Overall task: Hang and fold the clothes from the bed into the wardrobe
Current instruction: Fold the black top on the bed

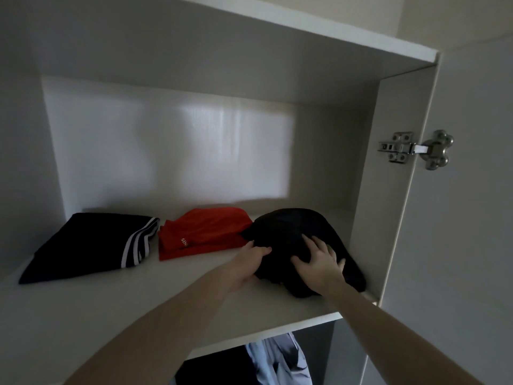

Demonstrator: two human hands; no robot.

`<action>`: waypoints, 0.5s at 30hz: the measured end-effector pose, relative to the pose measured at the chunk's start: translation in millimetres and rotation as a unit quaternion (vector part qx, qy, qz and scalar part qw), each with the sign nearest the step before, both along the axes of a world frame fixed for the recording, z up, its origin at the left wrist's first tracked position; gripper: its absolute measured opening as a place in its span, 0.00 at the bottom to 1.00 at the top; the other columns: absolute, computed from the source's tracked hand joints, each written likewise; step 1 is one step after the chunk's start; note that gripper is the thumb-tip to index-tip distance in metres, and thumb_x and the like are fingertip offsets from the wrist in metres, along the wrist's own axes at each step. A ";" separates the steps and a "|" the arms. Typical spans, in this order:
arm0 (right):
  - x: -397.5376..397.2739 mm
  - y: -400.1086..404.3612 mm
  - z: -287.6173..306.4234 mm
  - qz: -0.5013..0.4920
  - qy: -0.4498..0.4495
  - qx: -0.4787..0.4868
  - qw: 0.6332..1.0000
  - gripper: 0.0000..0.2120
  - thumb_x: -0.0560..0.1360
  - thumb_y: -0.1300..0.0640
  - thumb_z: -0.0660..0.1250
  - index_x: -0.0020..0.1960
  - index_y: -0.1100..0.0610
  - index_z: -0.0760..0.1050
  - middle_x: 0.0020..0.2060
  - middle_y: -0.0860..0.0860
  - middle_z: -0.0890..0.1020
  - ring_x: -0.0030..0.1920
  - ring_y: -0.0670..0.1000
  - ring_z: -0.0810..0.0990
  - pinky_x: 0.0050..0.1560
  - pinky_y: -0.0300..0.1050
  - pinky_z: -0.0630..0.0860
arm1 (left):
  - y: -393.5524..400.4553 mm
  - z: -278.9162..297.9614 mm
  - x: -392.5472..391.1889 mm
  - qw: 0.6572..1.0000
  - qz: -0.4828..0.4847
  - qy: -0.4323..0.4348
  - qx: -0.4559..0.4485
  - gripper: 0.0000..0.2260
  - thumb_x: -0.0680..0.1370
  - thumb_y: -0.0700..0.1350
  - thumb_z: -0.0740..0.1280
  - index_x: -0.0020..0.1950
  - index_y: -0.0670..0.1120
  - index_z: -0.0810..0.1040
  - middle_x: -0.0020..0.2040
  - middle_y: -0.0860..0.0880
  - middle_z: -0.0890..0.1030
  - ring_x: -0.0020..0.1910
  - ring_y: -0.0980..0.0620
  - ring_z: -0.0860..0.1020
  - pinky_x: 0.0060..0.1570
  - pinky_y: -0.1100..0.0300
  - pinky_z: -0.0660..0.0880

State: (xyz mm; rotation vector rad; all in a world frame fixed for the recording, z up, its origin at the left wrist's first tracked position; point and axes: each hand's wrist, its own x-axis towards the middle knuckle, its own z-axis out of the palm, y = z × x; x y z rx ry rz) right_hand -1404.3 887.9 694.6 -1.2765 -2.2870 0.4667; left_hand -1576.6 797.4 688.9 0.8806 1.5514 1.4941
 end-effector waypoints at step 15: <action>-31.0 44.0 -5.4 0.055 -0.077 0.010 0.996 0.44 0.70 0.28 0.63 0.80 0.33 0.47 0.82 0.45 0.55 0.82 0.62 0.45 0.74 0.78 0.42 | -42.9 -19.2 -153.2 0.752 0.088 0.586 -0.287 0.29 0.83 0.63 0.56 0.82 0.55 0.58 0.83 0.49 0.56 0.81 0.43 0.55 0.79 0.42 0.52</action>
